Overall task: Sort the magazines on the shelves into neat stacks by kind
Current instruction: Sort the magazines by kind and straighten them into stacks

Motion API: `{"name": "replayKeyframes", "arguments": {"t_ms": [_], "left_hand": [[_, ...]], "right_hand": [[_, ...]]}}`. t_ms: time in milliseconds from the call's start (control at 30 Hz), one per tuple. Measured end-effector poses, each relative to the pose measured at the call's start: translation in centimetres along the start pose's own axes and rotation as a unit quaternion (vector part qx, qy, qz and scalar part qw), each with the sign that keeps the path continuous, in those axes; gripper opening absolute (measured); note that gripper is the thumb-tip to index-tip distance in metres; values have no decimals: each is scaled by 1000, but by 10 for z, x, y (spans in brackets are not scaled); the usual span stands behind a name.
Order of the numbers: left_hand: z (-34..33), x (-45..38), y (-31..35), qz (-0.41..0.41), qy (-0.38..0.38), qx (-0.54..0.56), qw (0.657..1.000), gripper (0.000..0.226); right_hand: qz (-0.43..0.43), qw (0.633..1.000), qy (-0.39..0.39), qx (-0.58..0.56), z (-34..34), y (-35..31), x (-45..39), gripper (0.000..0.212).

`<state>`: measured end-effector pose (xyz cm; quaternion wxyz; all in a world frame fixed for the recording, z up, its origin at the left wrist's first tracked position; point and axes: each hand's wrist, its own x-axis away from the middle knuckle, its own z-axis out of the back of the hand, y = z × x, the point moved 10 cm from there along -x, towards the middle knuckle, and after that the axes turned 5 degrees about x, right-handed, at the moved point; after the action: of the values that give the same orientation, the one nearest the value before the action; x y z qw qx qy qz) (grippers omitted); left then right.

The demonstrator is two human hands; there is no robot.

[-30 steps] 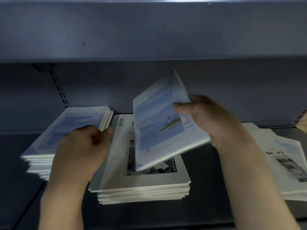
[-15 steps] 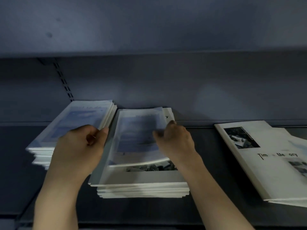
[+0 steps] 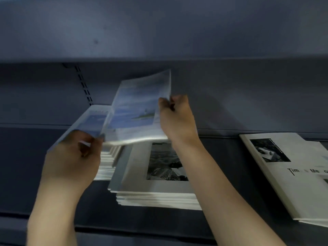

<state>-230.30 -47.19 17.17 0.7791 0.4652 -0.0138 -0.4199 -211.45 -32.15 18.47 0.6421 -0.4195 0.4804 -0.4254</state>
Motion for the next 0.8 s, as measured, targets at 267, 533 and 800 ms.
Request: {"name": "replayKeyframes", "arguments": {"t_ms": [267, 533, 800], "left_hand": [[51, -18, -36, 27, 68, -4, 997, 10], [42, -24, -55, 43, 10, -39, 998, 15], [26, -24, -65, 51, -36, -38, 997, 13]], "right_hand": [[-100, 991, -48, -77, -117, 15, -12, 14], [-45, 971, -99, 213, -134, 34, -2, 29], [-14, 948, -89, 306, -133, 26, 5, 47]]}}
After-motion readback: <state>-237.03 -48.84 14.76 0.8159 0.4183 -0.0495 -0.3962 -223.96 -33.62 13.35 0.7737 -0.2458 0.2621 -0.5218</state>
